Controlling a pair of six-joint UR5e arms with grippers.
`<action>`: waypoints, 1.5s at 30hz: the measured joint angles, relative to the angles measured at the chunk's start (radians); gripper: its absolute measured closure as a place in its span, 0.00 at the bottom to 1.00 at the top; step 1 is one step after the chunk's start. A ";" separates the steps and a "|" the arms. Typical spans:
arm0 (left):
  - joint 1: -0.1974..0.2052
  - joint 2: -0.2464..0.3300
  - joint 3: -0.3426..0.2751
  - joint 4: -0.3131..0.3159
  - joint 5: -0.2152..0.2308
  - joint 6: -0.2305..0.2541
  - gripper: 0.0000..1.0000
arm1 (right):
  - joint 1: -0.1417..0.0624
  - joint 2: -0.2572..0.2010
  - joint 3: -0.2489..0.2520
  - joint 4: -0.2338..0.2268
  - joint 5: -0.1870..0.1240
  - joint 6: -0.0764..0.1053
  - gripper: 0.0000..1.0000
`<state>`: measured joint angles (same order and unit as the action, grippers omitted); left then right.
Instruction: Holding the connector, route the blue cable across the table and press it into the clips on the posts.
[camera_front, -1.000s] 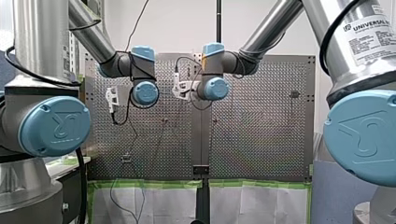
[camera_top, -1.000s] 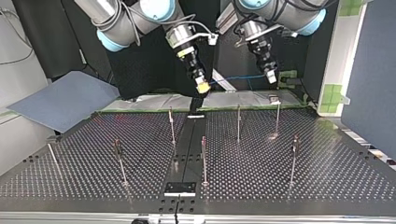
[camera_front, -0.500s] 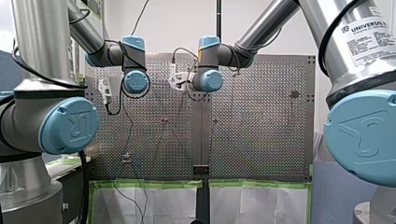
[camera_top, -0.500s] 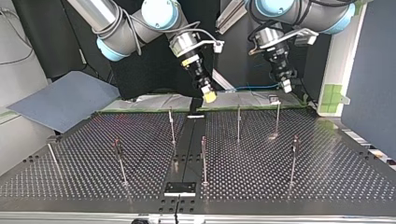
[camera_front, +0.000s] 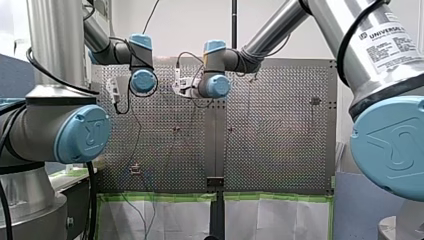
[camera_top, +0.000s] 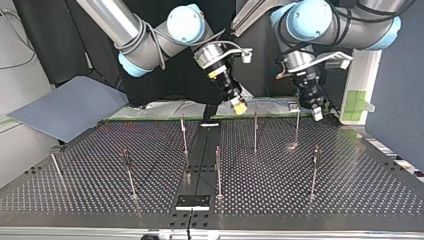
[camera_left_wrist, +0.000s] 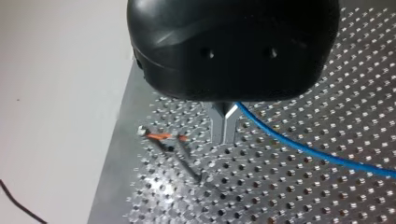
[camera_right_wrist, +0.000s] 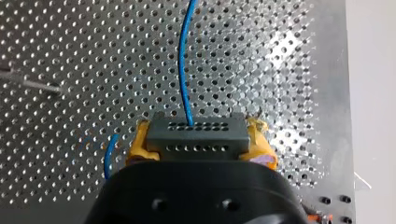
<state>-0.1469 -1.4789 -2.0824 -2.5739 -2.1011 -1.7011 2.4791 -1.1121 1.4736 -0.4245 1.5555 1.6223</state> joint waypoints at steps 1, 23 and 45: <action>0.005 0.000 0.007 -0.005 0.004 0.000 1.00 | 0.000 0.004 -0.009 0.005 -0.001 0.002 1.00; 0.162 -0.017 0.092 -0.066 0.176 -0.032 1.00 | -0.004 0.081 -0.245 0.101 -0.041 0.042 1.00; 0.219 -0.090 0.206 -0.091 0.236 -0.061 1.00 | -0.008 0.187 -0.409 0.130 -0.047 0.050 1.00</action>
<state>0.0718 -1.5685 -1.8763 -2.6645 -1.8649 -1.7618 2.4715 -0.9249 1.0648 -0.2944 1.5081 1.6718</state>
